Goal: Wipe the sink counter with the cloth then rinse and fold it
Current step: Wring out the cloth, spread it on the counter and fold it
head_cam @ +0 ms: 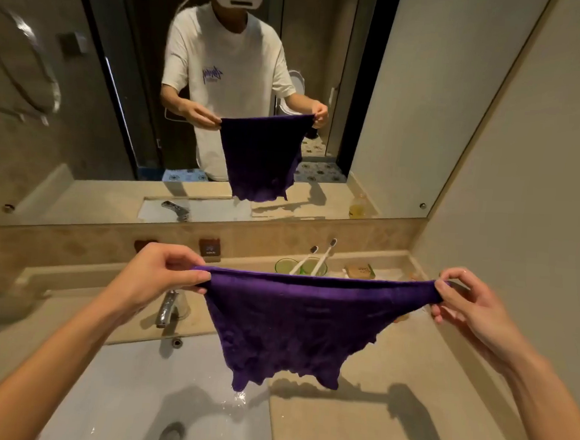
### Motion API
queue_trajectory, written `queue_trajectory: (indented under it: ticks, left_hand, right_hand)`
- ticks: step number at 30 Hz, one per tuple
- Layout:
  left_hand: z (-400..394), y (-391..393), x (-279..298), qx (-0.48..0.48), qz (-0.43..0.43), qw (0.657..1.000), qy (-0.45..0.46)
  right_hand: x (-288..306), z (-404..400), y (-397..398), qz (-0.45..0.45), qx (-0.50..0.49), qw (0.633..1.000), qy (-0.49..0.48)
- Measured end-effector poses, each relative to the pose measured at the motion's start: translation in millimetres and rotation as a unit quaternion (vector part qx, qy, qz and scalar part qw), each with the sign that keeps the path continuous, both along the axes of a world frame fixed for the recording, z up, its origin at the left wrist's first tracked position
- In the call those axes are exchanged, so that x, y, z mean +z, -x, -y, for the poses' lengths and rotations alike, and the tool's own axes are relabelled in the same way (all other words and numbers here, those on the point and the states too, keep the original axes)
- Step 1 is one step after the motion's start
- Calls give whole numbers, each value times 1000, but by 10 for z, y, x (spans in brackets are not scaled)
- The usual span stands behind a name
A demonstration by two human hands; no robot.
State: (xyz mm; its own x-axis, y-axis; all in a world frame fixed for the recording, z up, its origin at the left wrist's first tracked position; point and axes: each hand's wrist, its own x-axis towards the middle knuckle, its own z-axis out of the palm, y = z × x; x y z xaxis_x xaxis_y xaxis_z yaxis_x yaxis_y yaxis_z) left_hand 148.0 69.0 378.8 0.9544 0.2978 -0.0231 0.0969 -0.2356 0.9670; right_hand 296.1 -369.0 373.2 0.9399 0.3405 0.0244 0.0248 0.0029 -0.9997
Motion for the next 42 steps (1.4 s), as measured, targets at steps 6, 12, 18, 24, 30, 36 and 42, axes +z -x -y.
queue_trajectory:
  ticks: [6,12,18,24,30,36,42]
  left_hand:
    - [305,-524,-319,10,-39,999,-21]
    - [791,-952,-556,110,-16,991,80]
    - [1178,-944,-542,153,77,985,-32]
    - [1614,-560,-1121,103,38,994,-10]
    - [2001,-98,-2295,95,-91,990,-56]
    - [2236,235,-3003,11,-184,973,-139]
    - [2310,473,-3396,-44,-207,962,-172]
  right_hand:
    - [-225,342,-489,-44,-14,999,28]
    - [-366,561,-1073,-78,-29,996,35]
    - [-365,982,-1375,-12,8,999,43]
    - [-915,1286,-1266,-41,13,997,60]
    - [-2001,1483,-963,-100,22,970,219]
    - [-2671,1672,-690,-154,25,947,282]
    - [-3168,1919,-491,-77,115,899,417]
